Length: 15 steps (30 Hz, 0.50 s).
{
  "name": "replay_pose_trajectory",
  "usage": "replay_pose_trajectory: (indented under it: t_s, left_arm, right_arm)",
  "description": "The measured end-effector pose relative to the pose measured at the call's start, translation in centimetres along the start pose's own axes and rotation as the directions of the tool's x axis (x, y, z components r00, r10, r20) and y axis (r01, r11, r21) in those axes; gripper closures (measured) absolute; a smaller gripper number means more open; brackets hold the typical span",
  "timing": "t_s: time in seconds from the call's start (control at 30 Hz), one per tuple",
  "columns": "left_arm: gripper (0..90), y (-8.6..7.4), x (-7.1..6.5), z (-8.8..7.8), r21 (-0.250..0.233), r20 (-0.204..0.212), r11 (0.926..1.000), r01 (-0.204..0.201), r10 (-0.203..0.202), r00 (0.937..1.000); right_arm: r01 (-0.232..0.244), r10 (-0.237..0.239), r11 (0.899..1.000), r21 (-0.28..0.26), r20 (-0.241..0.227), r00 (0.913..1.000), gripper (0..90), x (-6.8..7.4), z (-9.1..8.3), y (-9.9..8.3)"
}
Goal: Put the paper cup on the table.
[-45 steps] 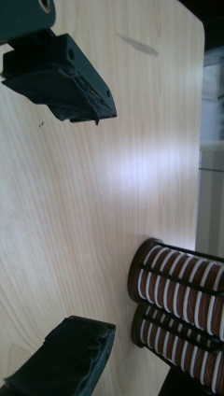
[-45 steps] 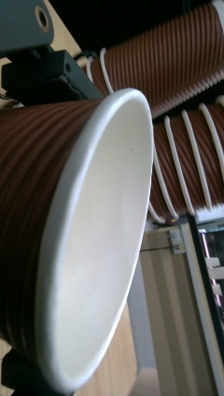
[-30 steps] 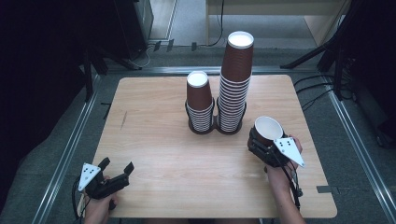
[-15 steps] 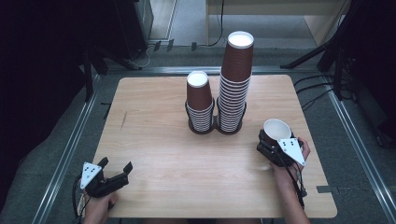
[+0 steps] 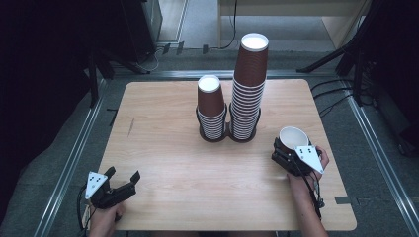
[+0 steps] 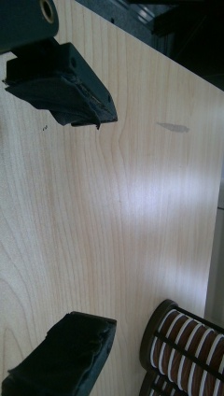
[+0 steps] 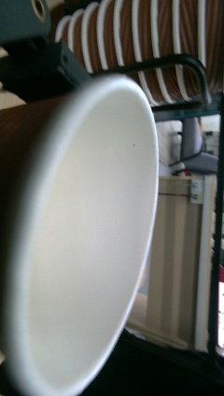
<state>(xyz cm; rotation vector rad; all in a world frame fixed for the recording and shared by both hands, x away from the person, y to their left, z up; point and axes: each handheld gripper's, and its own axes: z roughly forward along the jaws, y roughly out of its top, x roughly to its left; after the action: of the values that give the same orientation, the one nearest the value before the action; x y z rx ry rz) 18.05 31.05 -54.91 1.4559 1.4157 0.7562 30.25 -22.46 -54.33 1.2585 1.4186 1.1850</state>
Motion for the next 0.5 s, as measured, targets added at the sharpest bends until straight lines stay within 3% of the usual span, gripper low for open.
replay_pose_trajectory:
  t_s: [0.1, 0.27, 0.5]
  left_arm:
    - [3.5, -0.01, -0.02, 0.01, 0.0, -0.001, 1.0, -0.001, 0.001, 1.0]
    - [2.3, -0.04, -0.18, 0.09, 0.007, 0.0, 0.9997, -0.023, 0.023, 0.9997]
    - [2.0, -0.02, -0.09, 0.1, 0.006, 0.005, 0.9998, -0.016, 0.016, 0.9999]
  right_arm:
    - [0.004, -0.003, 0.999, 0.05, -0.018, 0.9998, 0.0, 0.03, 0.11, 0.0]
    - [-0.023, 0.024, 0.999, 0.04, -0.04, 0.9989, 0.0, 0.13, -0.14, 0.18]
    - [-0.024, 0.027, 0.998, 0.06, -0.046, 0.9986, 0.0, 0.39, -0.41, 0.25]
